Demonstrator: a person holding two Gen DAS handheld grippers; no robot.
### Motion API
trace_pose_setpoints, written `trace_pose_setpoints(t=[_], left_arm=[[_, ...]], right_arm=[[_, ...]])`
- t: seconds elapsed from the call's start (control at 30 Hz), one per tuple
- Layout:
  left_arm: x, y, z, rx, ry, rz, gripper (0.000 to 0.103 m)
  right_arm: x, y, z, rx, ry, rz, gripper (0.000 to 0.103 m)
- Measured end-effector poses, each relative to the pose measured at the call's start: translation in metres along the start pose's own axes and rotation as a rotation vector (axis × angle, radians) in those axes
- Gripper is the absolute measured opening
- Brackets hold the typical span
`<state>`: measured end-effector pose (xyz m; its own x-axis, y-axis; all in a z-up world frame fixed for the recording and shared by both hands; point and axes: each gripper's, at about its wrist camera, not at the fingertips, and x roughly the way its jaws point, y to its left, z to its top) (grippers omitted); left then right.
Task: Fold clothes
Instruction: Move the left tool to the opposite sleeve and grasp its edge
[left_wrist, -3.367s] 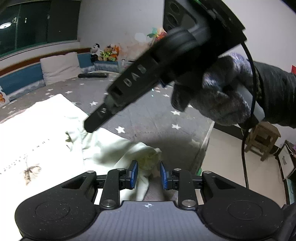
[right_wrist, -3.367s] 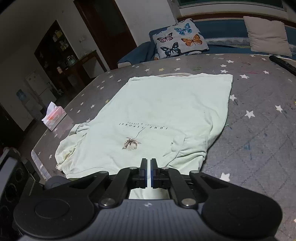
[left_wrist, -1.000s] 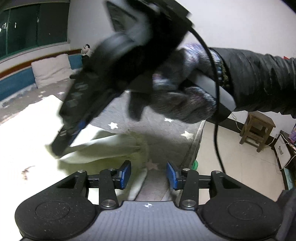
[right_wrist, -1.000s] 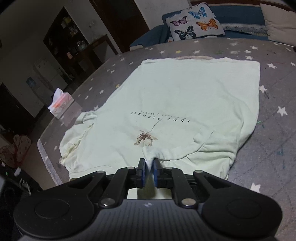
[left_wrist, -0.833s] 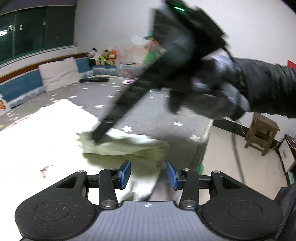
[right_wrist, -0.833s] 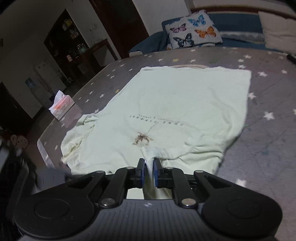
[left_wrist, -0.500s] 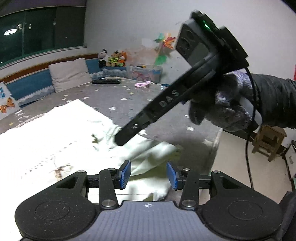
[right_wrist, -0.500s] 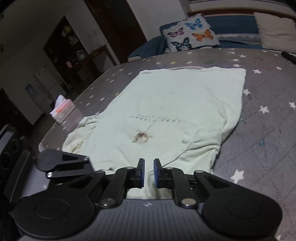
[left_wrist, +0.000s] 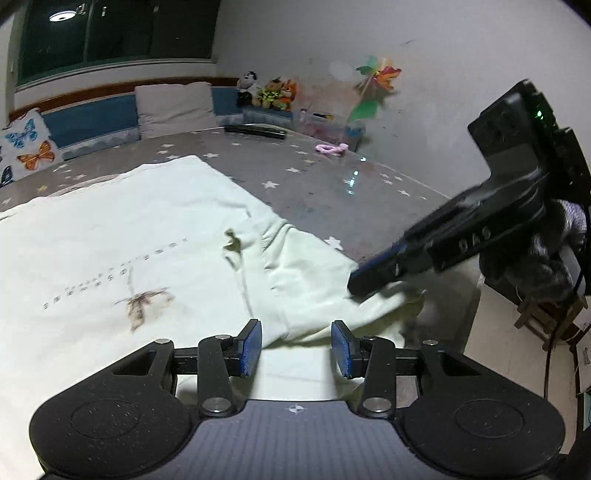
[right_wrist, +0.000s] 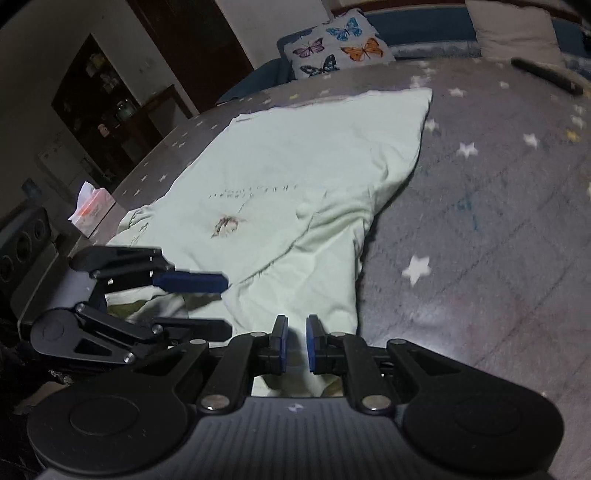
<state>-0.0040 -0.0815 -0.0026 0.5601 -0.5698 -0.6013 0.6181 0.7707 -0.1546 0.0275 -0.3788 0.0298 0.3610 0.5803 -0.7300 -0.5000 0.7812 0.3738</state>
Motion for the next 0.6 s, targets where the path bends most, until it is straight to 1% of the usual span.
trace_pose_setpoints(t=[0.03,0.07,0.1,0.2,0.23,0.27,0.33,0.47,0.53,0.6], left_arm=[[-0.006,0.002,-0.001,-0.009,-0.012,0.011,0.044],[-0.012,0.004,-0.002,-0.017,-0.023,0.023,0.044],[-0.018,0.007,-0.004,-0.030,-0.035,0.045,0.044],[-0.042,0.016,-0.012,-0.076,-0.069,0.124,0.046],[-0.052,0.021,-0.016,-0.099,-0.078,0.160,0.046],[-0.060,0.027,-0.019,-0.124,-0.085,0.194,0.046],[-0.079,0.039,-0.027,-0.174,-0.098,0.276,0.048],[-0.122,0.065,-0.048,-0.275,-0.127,0.465,0.053],[-0.141,0.079,-0.061,-0.330,-0.136,0.560,0.055],[-0.160,0.092,-0.074,-0.384,-0.141,0.648,0.056]], right_arm=[[-0.002,0.003,0.003,-0.018,-0.010,-0.012,0.015],[-0.002,0.005,0.008,-0.033,-0.023,-0.018,0.021],[-0.003,0.008,0.013,-0.049,-0.037,-0.025,0.024],[0.006,0.017,0.028,-0.088,-0.074,-0.054,0.027],[0.011,0.019,0.033,-0.099,-0.082,-0.063,0.033],[0.017,0.022,0.037,-0.109,-0.086,-0.076,0.038],[0.031,0.026,0.041,-0.137,-0.078,-0.105,0.038],[0.055,0.038,0.044,-0.188,-0.039,-0.159,0.038],[0.055,0.050,0.045,-0.228,-0.045,-0.156,0.040],[0.055,0.068,0.047,-0.283,-0.049,-0.135,0.044]])
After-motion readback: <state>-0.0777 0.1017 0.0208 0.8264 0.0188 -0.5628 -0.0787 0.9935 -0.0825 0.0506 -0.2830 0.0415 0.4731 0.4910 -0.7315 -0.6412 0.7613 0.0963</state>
